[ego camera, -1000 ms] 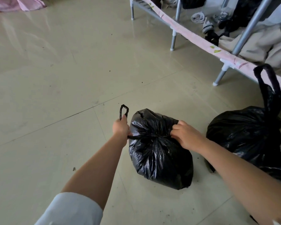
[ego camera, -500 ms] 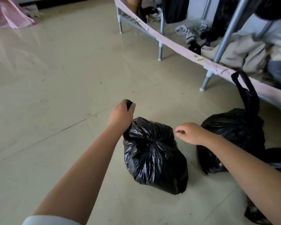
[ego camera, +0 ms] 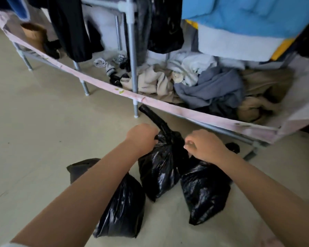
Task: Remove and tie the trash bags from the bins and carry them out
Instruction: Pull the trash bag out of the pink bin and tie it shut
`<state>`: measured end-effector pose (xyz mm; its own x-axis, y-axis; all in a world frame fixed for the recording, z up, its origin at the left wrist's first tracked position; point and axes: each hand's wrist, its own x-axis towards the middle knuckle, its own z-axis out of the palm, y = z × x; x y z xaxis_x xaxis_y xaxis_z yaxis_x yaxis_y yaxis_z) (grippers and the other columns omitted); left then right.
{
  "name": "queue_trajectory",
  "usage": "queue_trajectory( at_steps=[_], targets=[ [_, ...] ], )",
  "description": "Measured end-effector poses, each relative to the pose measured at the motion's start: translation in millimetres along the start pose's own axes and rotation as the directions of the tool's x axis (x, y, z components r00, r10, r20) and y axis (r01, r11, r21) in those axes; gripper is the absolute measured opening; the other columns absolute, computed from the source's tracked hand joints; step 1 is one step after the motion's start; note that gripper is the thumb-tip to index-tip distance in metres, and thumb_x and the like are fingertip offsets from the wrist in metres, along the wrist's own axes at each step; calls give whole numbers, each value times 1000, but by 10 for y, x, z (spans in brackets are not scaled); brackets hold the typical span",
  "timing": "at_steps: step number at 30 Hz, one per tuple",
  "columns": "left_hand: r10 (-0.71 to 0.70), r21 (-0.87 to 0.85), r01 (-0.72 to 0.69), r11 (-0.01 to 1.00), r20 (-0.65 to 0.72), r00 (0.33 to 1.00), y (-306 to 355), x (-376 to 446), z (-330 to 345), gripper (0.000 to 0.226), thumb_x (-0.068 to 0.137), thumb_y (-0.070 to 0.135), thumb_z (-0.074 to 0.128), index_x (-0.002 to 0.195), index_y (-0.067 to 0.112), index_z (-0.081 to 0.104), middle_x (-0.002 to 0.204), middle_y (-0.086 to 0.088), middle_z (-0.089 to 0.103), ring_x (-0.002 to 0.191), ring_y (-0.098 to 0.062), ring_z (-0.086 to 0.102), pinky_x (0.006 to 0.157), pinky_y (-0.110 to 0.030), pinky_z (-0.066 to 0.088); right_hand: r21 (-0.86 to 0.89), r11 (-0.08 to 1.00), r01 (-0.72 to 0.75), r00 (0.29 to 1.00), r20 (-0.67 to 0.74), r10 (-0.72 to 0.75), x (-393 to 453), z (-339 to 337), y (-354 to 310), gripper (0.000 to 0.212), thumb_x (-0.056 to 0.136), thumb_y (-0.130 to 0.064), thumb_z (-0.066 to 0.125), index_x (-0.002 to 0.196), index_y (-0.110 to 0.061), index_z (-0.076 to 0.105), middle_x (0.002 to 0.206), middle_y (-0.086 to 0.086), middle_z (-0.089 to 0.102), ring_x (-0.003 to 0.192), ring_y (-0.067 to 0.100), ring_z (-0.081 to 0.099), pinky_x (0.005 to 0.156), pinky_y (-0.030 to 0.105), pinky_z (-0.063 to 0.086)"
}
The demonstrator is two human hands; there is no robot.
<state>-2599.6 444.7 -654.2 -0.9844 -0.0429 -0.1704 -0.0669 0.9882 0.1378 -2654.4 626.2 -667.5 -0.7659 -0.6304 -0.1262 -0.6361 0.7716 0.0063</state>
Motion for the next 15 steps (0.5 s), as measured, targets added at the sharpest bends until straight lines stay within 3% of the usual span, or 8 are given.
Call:
queue_trajectory(
  at_steps=[2, 4, 6, 7, 9, 11, 13, 15],
  targets=[
    [10, 103, -13, 995, 37, 999, 185, 140, 10, 22, 92, 19, 48, 107, 8, 59, 114, -14, 60, 109, -32, 56, 84, -39, 47, -179, 981, -70, 987, 134, 94, -190, -93, 224, 47, 82, -51, 52, 117, -19, 53, 119, 6, 50, 118, 28, 43, 93, 38, 38],
    [15, 199, -27, 980, 64, 998, 293, 262, 37, 19, 92, 15, 48, 106, 10, 59, 113, -11, 60, 108, -30, 57, 82, -37, 48, -282, 955, -88, 916, 353, 188, -352, -192, 380, 56, 76, -50, 61, 121, -20, 47, 120, 7, 44, 117, 29, 41, 87, 39, 37],
    [14, 234, -32, 972, 77, 997, 319, 340, 76, 17, 92, 15, 46, 103, 9, 58, 111, -9, 61, 106, -29, 57, 79, -35, 47, -247, 967, -68, 857, 482, 184, -445, -267, 451, 27, 80, -29, 64, 99, -14, 53, 101, 9, 46, 94, 27, 51, 72, 37, 41],
    [15, 228, -33, 973, 79, 997, 332, 383, 96, 17, 93, 16, 46, 102, 9, 58, 110, -9, 61, 106, -29, 57, 77, -34, 47, -208, 976, -66, 870, 466, 158, -463, -308, 490, 10, 83, -15, 58, 80, -11, 50, 86, 7, 43, 75, 24, 50, 66, 36, 42],
    [-6, 187, -5, 982, 57, 998, 285, 399, 128, 19, 93, 21, 45, 103, 10, 58, 110, -9, 60, 106, -28, 56, 75, -33, 45, -154, 986, -64, 910, 397, 121, -396, -372, 501, 26, 83, -1, 46, 59, -9, 40, 68, 6, 38, 56, 20, 40, 58, 34, 41],
    [-28, 148, 28, 989, 0, 1000, 232, 426, 142, 22, 94, 24, 45, 104, 11, 59, 110, -9, 58, 106, -27, 55, 74, -33, 44, -22, 999, -48, 958, 283, 52, -246, -432, 489, 15, 80, 0, 47, 71, -1, 58, 79, 15, 57, 70, 30, 54, 69, 36, 47],
    [-34, 129, 45, 991, -83, 996, 146, 448, 157, 24, 94, 26, 45, 105, 11, 60, 113, -8, 55, 110, -24, 49, 77, -34, 46, 162, 986, -43, 985, 174, 14, -27, -459, 416, 19, 80, -4, 49, 87, 1, 65, 93, 18, 66, 88, 33, 59, 76, 36, 47],
    [-25, 141, 44, 989, -135, 991, 43, 485, 172, 27, 94, 29, 45, 109, 12, 59, 123, -5, 49, 119, -22, 40, 82, -34, 47, 289, 953, -91, 981, 191, 35, 207, -448, 335, 20, 80, -7, 49, 82, 3, 65, 80, 15, 65, 78, 29, 58, 65, 32, 44]
  ],
)
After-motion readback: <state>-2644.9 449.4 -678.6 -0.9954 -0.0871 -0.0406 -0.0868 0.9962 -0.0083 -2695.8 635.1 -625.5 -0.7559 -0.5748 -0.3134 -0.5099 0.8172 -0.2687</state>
